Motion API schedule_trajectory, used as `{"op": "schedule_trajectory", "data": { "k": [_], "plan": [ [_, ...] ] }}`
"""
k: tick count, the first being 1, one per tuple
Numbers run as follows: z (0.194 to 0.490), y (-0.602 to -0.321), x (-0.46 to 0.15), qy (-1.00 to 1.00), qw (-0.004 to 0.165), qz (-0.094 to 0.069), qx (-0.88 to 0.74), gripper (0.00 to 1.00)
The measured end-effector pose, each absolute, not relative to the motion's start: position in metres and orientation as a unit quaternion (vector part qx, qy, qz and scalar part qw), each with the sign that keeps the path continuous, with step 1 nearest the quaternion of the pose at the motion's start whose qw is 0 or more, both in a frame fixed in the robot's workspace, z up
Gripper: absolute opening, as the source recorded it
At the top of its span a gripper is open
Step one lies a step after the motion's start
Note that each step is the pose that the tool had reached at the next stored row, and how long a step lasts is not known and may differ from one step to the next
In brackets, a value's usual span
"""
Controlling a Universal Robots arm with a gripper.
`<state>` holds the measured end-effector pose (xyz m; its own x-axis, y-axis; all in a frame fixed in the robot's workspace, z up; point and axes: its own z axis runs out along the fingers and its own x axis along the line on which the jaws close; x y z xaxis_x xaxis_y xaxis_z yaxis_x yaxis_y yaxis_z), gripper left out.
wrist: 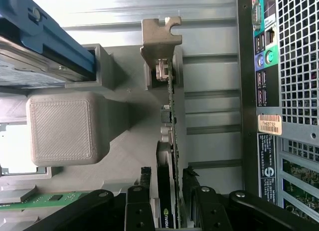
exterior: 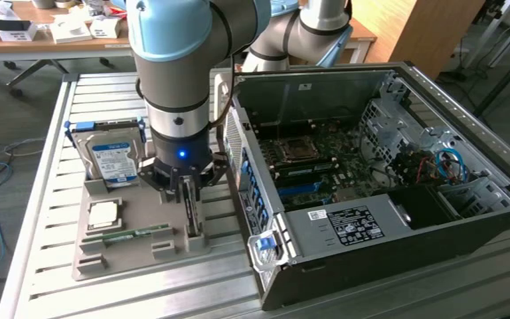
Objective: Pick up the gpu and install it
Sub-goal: 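Pick up the gpu and move the gpu toward the slot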
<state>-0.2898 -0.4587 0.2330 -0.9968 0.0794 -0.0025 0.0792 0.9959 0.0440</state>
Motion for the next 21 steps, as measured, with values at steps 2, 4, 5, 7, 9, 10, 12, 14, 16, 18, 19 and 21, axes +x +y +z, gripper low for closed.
{"op": "schedule_trajectory", "data": {
  "k": [2, 4, 5, 7, 9, 10, 12, 14, 16, 18, 19, 21],
  "plan": [
    [0.2330, -0.4587, -0.2898, 0.999, 0.002, 0.022, 0.040, 0.39],
    [0.2330, -0.4587, -0.2898, 0.999, 0.002, 0.022, 0.040, 0.39],
    [0.2330, -0.4587, -0.2898, 0.999, 0.002, 0.022, 0.040, 0.39],
    [0.2327, -0.4587, -0.2899, 0.999, 0.002, 0.022, 0.040, 0.39],
    [0.2326, -0.4587, -0.2900, 0.999, 0.002, 0.022, 0.040, 0.39],
    [0.2326, -0.4587, -0.2901, 0.999, 0.002, 0.022, 0.040, 0.39],
    [0.2326, -0.4587, -0.2902, 0.999, 0.002, 0.022, 0.040, 0.39],
    [0.2320, -0.4587, -0.2903, 0.999, 0.002, 0.022, 0.040, 0.39],
    [0.2318, -0.4587, -0.2903, 0.999, 0.002, 0.022, 0.040, 0.39],
    [0.2317, -0.4587, -0.2903, 0.999, 0.002, 0.022, 0.040, 0.39],
    [0.2317, -0.4587, -0.2903, 0.999, 0.002, 0.022, 0.040, 0.39],
    [0.2317, -0.4587, -0.2904, 0.999, 0.002, 0.022, 0.040, 0.39]
  ]
}}
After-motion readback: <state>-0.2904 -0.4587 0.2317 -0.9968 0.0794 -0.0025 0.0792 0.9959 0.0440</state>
